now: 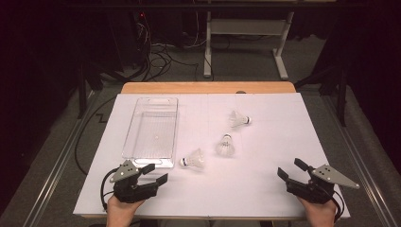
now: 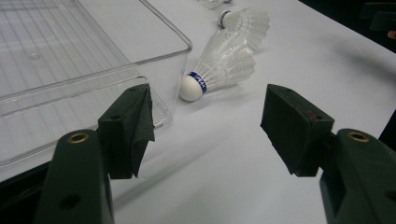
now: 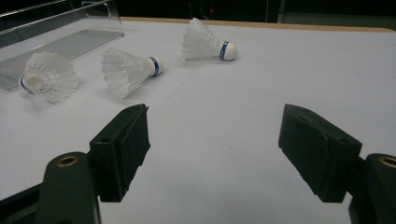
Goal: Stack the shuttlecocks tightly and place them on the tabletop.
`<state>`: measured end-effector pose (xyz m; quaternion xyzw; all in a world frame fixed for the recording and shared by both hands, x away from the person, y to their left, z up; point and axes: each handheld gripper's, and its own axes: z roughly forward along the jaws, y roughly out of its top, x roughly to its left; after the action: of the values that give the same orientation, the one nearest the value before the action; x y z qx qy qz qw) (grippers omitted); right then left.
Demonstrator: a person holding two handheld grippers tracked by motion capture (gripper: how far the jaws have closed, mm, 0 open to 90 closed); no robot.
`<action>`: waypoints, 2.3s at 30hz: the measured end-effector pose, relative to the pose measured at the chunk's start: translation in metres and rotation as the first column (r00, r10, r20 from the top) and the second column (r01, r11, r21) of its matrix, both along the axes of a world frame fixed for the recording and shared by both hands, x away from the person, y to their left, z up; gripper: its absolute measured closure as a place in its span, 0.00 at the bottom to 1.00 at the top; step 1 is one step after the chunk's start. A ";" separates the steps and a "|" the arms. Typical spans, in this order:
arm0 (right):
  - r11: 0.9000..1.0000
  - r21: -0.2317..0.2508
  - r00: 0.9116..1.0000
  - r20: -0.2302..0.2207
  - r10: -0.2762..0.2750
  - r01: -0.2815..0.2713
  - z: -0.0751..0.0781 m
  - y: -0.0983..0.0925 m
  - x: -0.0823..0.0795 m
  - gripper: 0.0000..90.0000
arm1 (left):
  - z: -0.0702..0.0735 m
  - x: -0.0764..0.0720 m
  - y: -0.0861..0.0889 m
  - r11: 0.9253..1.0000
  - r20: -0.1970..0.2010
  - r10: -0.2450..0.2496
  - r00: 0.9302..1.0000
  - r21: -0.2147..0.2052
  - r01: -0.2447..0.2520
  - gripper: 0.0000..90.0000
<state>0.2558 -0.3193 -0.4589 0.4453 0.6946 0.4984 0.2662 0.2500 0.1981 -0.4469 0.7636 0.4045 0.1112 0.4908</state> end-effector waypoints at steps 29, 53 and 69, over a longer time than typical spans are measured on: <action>1.000 -0.016 1.000 -0.007 0.019 -0.019 -0.001 0.004 0.001 0.28 | 0.003 0.013 -0.045 0.997 -0.045 -0.070 0.997 0.035 0.072 0.41; 1.000 -0.015 1.000 -0.003 0.027 -0.027 0.000 0.005 0.000 0.28 | 0.022 0.042 -0.084 0.987 -0.148 -0.054 0.987 0.140 0.075 0.45; 0.999 -0.020 1.000 0.001 0.031 -0.031 0.000 0.005 0.000 0.28 | 0.029 0.066 -0.107 0.973 -0.220 -0.007 0.976 0.222 0.057 0.42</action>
<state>0.2561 -0.3139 -0.4593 0.4314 0.7063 0.4956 0.2633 0.3162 0.0906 -0.4181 0.8286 0.4280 0.0645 0.3550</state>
